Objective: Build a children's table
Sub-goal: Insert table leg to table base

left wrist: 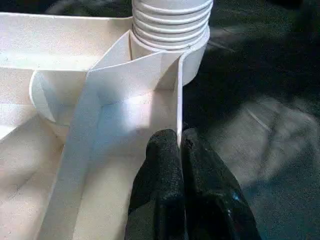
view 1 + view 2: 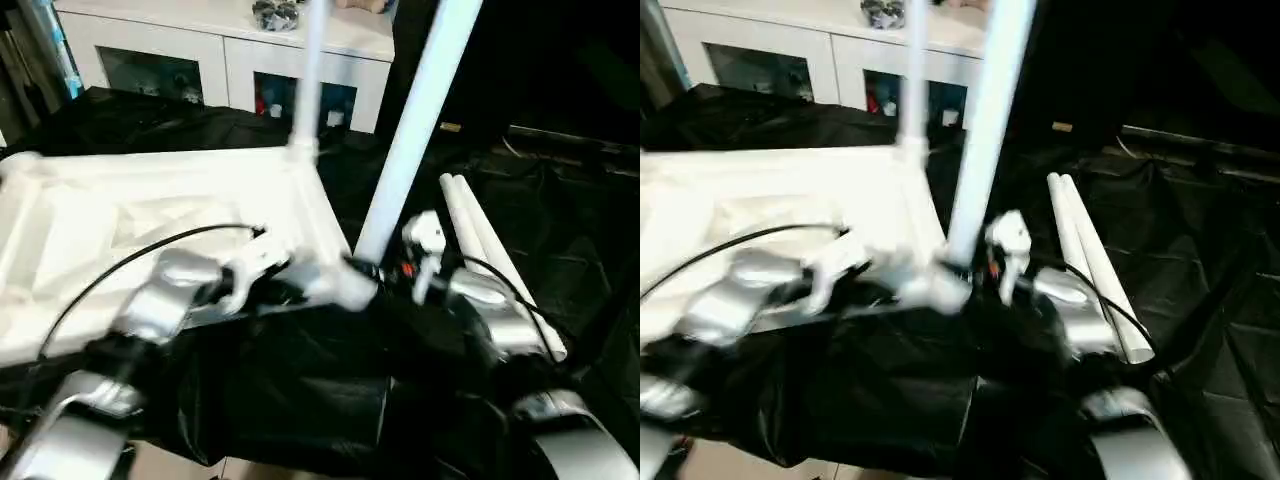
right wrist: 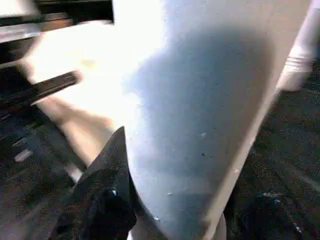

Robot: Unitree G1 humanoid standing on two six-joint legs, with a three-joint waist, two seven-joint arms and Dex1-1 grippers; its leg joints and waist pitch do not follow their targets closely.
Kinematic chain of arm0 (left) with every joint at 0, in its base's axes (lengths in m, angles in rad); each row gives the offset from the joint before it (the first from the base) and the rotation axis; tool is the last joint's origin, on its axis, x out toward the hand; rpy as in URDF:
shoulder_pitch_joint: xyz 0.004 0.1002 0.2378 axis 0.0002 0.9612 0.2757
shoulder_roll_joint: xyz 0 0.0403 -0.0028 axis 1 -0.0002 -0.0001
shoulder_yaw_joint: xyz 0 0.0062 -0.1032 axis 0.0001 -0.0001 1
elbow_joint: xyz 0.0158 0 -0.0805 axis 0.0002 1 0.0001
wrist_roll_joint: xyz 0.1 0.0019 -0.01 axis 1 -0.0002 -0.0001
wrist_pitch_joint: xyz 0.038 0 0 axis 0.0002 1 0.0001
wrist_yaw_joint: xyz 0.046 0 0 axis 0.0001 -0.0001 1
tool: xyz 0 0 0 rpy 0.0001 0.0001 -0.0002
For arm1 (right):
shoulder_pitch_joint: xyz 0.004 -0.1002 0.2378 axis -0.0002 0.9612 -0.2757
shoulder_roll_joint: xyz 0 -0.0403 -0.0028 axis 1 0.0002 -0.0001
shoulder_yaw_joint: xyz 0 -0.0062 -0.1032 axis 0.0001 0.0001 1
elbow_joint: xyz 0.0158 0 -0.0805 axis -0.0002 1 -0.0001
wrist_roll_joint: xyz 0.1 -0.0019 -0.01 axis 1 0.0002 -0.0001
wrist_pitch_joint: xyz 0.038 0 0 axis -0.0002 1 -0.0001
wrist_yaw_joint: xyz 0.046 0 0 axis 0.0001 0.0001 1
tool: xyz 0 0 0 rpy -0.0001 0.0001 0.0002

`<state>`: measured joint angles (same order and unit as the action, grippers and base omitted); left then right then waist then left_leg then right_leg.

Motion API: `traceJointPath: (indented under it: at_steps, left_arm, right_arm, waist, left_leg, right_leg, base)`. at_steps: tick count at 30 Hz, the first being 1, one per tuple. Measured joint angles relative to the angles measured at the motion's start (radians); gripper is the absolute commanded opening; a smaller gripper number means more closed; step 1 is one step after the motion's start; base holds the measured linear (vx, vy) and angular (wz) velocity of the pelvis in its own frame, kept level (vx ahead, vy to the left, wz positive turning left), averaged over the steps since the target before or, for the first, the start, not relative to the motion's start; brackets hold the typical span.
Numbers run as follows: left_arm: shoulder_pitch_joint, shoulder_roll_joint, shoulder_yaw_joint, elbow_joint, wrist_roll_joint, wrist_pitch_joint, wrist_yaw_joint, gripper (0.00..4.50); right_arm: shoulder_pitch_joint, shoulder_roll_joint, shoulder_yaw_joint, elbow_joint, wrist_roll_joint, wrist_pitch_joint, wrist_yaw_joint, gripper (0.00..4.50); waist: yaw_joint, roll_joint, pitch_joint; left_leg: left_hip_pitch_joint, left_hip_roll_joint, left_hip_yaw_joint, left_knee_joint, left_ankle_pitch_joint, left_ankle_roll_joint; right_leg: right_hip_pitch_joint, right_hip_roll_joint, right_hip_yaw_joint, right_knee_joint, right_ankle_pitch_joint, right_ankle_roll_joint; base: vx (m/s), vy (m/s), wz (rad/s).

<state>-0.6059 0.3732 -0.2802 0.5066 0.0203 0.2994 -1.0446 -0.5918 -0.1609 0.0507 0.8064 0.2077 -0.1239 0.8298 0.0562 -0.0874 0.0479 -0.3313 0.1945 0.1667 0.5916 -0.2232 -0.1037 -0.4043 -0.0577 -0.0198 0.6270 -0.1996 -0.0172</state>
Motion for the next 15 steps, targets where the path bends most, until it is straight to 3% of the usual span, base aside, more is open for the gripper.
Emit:
traceJointPath:
  at_steps: [6, 15]
  left_arm:
    - [-0.079, -0.168, 0.034, 0.081, 0.024, 0.129, 0.264, 0.00]
    - [-0.091, -0.227, 0.045, 0.081, 0.046, 0.184, 0.371, 0.00]
  right_arm:
    - [-0.131, 0.079, -0.054, 0.165, -0.038, 0.010, -0.380, 1.88]
    - [-0.206, 0.118, -0.086, 0.257, -0.063, 0.014, -0.521, 1.88]
  waist:
    - [0.005, 0.001, 0.001]
    - [0.006, 0.003, 0.000]
  left_leg:
    - [-0.001, 0.000, 0.001, 0.000, 0.001, -0.001]
    - [-0.001, 0.000, 0.001, 0.000, 0.000, 0.000]
  right_leg:
    - [0.000, 0.000, 0.000, 0.001, 0.001, 0.000]
    - [0.000, 0.000, 0.000, -0.001, -0.001, 0.001]
  base:
    - [0.000, 0.000, 0.00]
    - [0.000, 0.000, 0.00]
